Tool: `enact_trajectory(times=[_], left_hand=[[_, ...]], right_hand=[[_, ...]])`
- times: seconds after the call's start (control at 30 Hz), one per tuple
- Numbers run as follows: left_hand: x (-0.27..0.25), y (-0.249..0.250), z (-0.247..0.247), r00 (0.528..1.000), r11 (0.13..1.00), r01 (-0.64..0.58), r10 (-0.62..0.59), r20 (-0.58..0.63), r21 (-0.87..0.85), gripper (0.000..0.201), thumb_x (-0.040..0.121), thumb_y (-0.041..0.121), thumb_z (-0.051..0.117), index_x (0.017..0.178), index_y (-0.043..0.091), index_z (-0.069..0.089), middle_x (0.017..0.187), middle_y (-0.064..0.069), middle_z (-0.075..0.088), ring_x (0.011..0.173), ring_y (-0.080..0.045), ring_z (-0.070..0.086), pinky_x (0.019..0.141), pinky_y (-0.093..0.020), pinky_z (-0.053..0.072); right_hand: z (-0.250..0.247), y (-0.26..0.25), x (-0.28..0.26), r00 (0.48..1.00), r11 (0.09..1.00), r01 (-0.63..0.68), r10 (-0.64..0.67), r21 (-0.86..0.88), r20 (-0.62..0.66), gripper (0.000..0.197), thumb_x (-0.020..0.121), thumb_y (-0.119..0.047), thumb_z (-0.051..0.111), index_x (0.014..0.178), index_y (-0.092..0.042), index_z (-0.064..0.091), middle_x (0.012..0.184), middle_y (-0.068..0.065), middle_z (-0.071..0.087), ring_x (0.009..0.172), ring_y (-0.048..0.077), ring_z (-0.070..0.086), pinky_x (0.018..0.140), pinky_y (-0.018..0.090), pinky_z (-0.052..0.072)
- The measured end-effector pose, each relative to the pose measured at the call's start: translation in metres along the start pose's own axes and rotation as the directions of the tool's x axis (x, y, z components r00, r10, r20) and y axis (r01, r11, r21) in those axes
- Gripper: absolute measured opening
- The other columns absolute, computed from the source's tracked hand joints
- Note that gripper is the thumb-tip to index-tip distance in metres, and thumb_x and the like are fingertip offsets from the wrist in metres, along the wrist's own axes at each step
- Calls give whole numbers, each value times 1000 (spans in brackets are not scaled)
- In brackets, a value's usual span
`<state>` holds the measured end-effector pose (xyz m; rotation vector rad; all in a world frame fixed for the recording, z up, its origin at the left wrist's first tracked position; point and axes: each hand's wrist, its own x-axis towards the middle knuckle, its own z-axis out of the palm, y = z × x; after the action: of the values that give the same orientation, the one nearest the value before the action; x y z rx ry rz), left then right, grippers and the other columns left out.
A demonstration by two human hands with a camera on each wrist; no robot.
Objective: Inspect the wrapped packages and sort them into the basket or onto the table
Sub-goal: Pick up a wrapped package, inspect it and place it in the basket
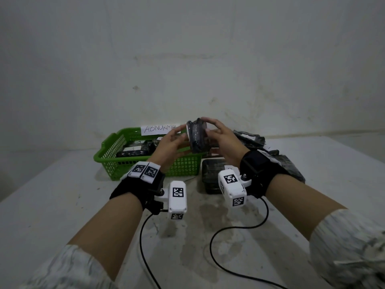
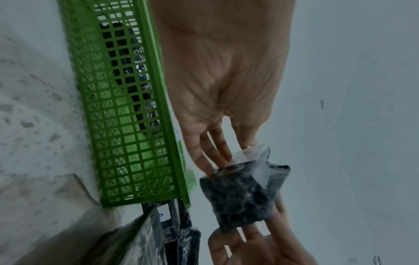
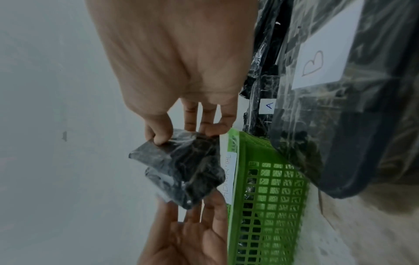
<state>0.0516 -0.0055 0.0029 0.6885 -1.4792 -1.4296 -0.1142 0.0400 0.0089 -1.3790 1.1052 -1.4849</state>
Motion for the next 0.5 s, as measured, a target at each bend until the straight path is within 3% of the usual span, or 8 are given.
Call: enact_trajectory(times=[0.1, 0.17, 0.23, 0.3, 0.33, 0.4, 0.43, 0.5], left_hand=[[-3, 1, 4, 995, 992, 93, -91, 29, -85, 33, 102, 35, 34, 117, 17, 58, 112, -10, 61, 106, -26, 58, 80, -40, 53], [-4, 1, 6, 995, 992, 98, -96, 34, -80, 35, 99, 35, 40, 123, 14, 55, 121, -11, 59, 111, -27, 57, 80, -41, 54], [-4, 0, 7, 995, 991, 96, -94, 21, -92, 34, 96, 24, 49, 128, 12, 50, 123, -12, 59, 113, -27, 56, 81, -42, 53], [-5, -1, 6, 996, 987, 93, -91, 16, -133, 36, 96, 20, 49, 131, 11, 48, 121, -11, 60, 112, -25, 57, 81, -43, 53], [-5, -1, 5, 996, 987, 85, -83, 22, -137, 36, 97, 20, 48, 132, 11, 48, 119, -9, 60, 110, -23, 58, 80, -42, 53], [-7, 0, 4, 998, 993, 60, -57, 35, -105, 37, 97, 19, 49, 132, 11, 49, 114, -6, 62, 107, -19, 58, 77, -40, 54], [-8, 0, 3, 998, 996, 47, -44, 42, -82, 37, 96, 18, 49, 132, 12, 49, 113, -5, 62, 107, -18, 58, 78, -40, 54], [-9, 2, 4, 998, 998, 38, -35, 61, -51, 37, 95, 15, 51, 132, 14, 51, 115, -4, 62, 107, -16, 59, 79, -38, 54]], right_hand=[[0, 5, 2, 1000, 999, 14, -15, -45, -18, 50, 89, -11, 65, 132, -29, 46, 83, 1, 58, 87, 21, 60, 72, 37, 46], [3, 6, 2, 1000, 998, -6, 6, -64, -1, 63, 83, -11, 72, 137, -21, 42, 84, 2, 56, 89, 21, 61, 76, 39, 49], [6, 7, 0, 999, 997, -27, 30, -75, 32, 60, 83, -14, 73, 137, -15, 48, 85, 2, 56, 86, 20, 62, 81, 43, 51], [9, 5, -1, 999, 996, -37, 39, -85, 23, 53, 86, -23, 70, 135, -17, 52, 89, 4, 57, 78, 14, 59, 74, 37, 50], [9, 4, -2, 999, 994, -38, 39, -104, 9, 51, 86, -29, 69, 134, -20, 53, 98, 6, 59, 82, 13, 59, 75, 33, 49], [9, 3, -4, 999, 991, -51, 53, -126, 9, 48, 88, -36, 66, 132, -22, 54, 120, 10, 60, 103, 18, 60, 87, 33, 49], [9, 2, -6, 998, 991, -60, 64, -116, 29, 45, 90, -36, 63, 131, -21, 55, 123, 8, 61, 109, 19, 60, 91, 35, 50], [11, -1, -9, 994, 993, -75, 81, -94, 68, 37, 93, -36, 58, 125, -18, 60, 118, 4, 65, 104, 17, 63, 85, 34, 54]])
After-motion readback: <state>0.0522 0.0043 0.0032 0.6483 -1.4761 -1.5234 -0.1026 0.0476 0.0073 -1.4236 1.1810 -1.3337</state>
